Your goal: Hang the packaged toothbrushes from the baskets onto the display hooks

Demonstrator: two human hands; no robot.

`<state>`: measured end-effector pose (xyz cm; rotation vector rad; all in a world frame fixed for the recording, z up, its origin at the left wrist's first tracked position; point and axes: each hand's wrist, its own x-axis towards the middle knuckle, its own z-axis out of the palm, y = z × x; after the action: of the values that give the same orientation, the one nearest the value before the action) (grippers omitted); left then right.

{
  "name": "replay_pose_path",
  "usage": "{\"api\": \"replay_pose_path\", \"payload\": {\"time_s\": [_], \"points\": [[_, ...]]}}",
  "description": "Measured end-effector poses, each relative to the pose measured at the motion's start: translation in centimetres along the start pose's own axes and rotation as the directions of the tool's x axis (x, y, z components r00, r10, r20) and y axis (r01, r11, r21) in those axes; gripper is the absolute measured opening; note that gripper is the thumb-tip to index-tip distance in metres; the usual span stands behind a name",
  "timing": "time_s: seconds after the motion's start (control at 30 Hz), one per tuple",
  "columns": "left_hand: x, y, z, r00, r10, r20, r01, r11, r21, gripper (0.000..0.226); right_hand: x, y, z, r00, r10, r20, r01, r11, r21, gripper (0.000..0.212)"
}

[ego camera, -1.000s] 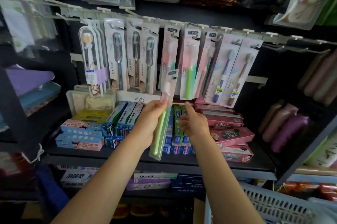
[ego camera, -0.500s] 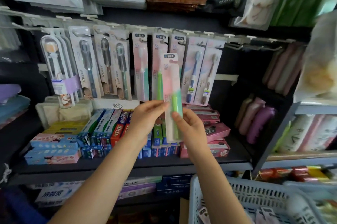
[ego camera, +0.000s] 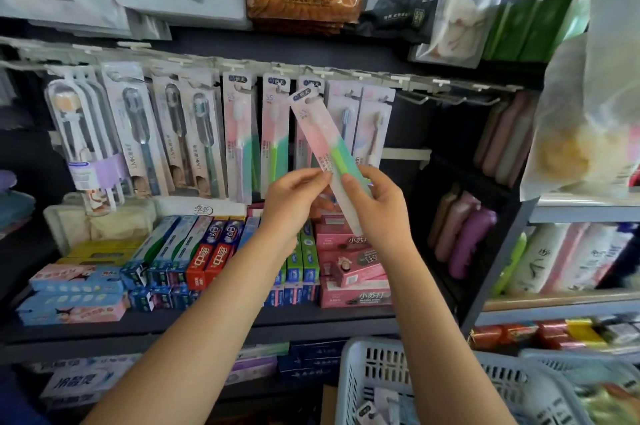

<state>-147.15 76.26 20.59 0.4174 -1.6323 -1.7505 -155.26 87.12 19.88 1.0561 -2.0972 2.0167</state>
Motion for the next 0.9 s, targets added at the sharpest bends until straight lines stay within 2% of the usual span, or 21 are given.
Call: {"api": "replay_pose_path", "payload": {"time_s": [0.43, 0.6, 0.8, 0.9], "points": [[0.4, -0.4, 1.1, 0.994, -0.011, -0.109, 0.009, 1.0, -0.018, 0.013, 0.8, 1.2, 0.0, 0.999, -0.047, 0.001, 0.047, 0.998, -0.03, 0.025], [0.7, -0.2, 1.8, 0.996, -0.003, -0.095, 0.002, 1.0, -0.008, 0.005, 1.3, 0.7, -0.4, 0.995, -0.077, -0.066, 0.071, 0.994, -0.086, 0.021], [1.5, 0.2, 3.0, 0.997, -0.02, -0.078, 0.017, 0.999, -0.043, 0.009, 2.1, 0.0, -1.0, 0.979, -0.155, -0.13, 0.118, 0.961, -0.25, 0.02], [1.7, 0.5, 3.4, 0.997, 0.007, -0.081, -0.013, 0.998, -0.065, 0.011, 2.6, -0.2, -1.3, 0.982, -0.14, -0.124, 0.113, 0.972, -0.205, 0.007]]}}
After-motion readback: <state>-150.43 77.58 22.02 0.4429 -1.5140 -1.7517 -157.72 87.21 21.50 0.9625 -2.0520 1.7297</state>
